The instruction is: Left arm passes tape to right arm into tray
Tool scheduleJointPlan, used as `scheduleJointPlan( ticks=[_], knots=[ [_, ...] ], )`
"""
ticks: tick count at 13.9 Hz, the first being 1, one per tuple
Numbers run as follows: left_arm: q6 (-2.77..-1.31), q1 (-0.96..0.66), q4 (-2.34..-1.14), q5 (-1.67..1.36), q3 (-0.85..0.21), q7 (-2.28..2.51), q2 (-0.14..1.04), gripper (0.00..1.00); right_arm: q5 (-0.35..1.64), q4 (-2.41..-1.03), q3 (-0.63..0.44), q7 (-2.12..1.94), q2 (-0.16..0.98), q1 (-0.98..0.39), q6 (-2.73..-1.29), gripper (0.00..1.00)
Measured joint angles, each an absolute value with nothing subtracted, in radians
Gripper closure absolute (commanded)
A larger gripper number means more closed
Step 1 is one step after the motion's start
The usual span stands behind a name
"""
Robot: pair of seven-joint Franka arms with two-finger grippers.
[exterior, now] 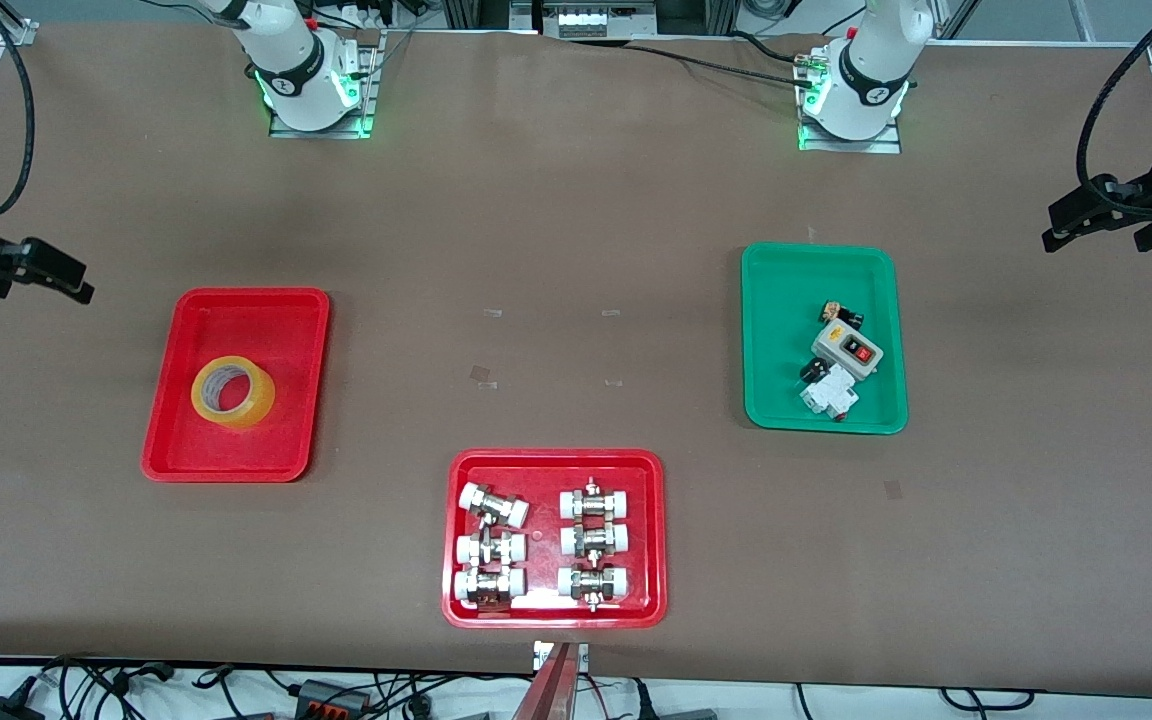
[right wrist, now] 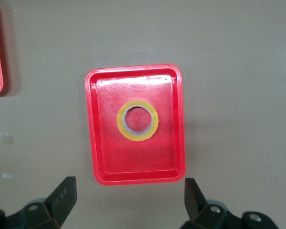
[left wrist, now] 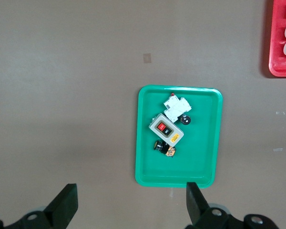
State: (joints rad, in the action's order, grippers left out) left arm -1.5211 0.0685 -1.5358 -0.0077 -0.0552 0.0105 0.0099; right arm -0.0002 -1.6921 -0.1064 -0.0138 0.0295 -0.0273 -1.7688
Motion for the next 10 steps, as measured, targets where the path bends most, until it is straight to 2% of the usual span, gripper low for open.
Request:
scheduleJointPlan(
  ticks=[10],
  knots=[
    [-1.52,0.074,-1.536,-0.008,-0.055,0.011,0.01,0.0,0.0,-1.69,-0.103,-0.014,0.025,-0.034,-1.749,0.0]
  ],
)
